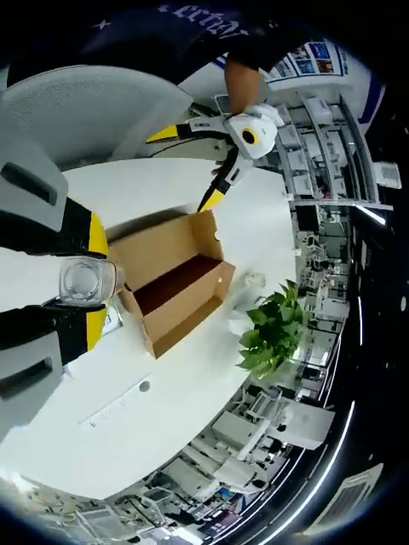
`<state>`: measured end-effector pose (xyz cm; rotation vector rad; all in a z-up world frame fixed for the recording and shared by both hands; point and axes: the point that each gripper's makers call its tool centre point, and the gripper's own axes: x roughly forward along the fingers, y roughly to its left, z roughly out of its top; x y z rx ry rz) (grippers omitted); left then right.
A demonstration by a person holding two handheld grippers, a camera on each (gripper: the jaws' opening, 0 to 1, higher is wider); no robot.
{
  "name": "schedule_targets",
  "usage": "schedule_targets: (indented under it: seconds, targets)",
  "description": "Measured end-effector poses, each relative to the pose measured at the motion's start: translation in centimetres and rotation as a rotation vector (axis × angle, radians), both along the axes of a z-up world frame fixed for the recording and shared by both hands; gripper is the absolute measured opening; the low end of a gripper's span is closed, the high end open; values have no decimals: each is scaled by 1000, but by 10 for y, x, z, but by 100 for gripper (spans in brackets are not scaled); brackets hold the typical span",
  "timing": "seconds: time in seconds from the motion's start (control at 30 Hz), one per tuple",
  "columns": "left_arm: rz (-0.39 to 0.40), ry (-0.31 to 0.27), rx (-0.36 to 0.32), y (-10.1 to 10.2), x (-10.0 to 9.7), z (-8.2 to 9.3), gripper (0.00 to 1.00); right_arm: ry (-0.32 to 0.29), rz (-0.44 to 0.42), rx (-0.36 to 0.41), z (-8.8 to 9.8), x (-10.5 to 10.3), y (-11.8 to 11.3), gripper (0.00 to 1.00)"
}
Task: Operate the shoe box by opening the lid, removing the specified soft item, and placing it in the target area until the item is outside and the box remains undamaged.
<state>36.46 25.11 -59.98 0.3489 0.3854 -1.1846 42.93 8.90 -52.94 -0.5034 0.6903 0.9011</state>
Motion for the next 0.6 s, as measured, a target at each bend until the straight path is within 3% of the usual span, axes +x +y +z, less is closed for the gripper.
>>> schedule_targets:
  seconds: [0.6]
  targets:
    - [65,-4,-29,10,-10,6,97,-41,68,-115,3,31,-17,16]
